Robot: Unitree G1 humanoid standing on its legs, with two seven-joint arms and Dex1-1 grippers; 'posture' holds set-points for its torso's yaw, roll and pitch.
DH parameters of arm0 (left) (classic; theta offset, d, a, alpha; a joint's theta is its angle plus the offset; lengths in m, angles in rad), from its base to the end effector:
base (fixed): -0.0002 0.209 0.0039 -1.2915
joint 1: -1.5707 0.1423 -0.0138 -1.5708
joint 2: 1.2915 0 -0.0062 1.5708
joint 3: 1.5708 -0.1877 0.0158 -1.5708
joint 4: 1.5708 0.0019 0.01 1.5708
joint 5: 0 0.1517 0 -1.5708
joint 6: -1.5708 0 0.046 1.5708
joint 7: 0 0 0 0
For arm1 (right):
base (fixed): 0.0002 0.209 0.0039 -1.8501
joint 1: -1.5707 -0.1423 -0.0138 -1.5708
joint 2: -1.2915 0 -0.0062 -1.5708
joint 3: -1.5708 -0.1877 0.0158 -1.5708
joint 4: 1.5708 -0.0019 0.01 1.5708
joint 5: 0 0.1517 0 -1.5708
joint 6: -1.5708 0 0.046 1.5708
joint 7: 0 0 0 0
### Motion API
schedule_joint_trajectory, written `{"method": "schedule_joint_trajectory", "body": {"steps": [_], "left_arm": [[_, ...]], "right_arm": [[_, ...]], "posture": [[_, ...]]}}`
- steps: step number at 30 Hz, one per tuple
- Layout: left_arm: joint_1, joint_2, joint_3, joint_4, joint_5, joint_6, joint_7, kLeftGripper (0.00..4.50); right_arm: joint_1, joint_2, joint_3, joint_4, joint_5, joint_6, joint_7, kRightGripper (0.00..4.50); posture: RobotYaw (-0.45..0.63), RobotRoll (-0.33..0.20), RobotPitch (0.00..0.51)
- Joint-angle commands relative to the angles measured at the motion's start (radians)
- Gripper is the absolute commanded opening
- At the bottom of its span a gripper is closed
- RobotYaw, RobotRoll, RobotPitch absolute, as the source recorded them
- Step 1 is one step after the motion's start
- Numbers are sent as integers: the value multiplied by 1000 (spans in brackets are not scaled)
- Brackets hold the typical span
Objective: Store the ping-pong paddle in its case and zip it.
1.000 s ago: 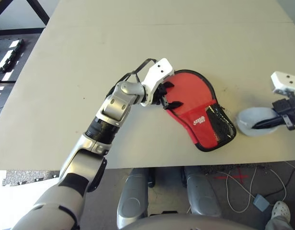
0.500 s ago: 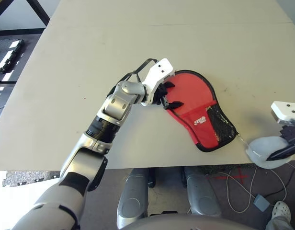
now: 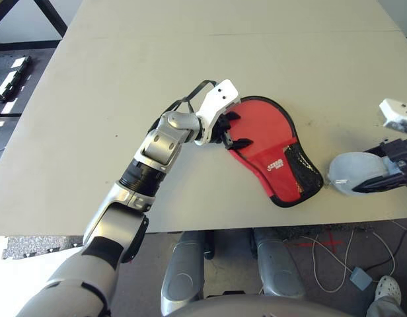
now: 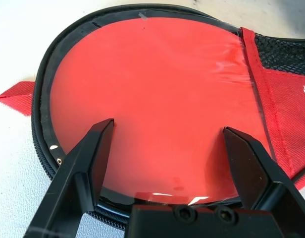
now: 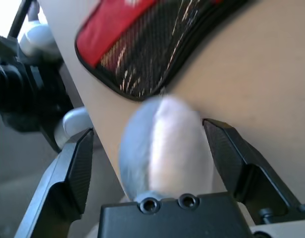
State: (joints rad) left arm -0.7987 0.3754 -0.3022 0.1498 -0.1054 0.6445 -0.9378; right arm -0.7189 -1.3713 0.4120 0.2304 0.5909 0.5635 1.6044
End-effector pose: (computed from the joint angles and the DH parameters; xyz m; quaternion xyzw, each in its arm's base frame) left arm 0.3285 0.1241 0.1878 0.1981 0.1302 -0.5255 0.8171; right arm 0.2709 -0.3342 0.2615 -0.1614 0.3618 0.5577 0.7294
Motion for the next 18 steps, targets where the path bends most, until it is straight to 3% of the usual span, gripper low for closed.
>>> {"method": "schedule_joint_trajectory", "body": {"steps": [1, 3, 6, 11, 18], "left_arm": [[30, 12, 7, -32, -37, 54, -23, 4500], [29, 20, 41, -64, -66, 71, -21, 4500], [31, 23, 143, -106, -121, 78, 23, 4500], [61, 8, 367, -101, -181, -25, 171, 4500], [93, 51, 582, 29, -169, -199, 389, 4500]], "right_arm": [[-47, 16, -11, 100, 56, 68, 10, 4448], [-90, 69, -55, 200, 54, 97, 10, 4448], [-143, 207, -214, 373, 39, 40, -78, 4448], [-146, 390, -425, 530, -52, -209, -425, 4448], [-129, 512, -596, 668, -152, -487, -760, 4448]], "posture": [[-41, 0, 298], [-41, 0, 298], [-42, 0, 298], [-33, 0, 302], [-15, 0, 301]]}}
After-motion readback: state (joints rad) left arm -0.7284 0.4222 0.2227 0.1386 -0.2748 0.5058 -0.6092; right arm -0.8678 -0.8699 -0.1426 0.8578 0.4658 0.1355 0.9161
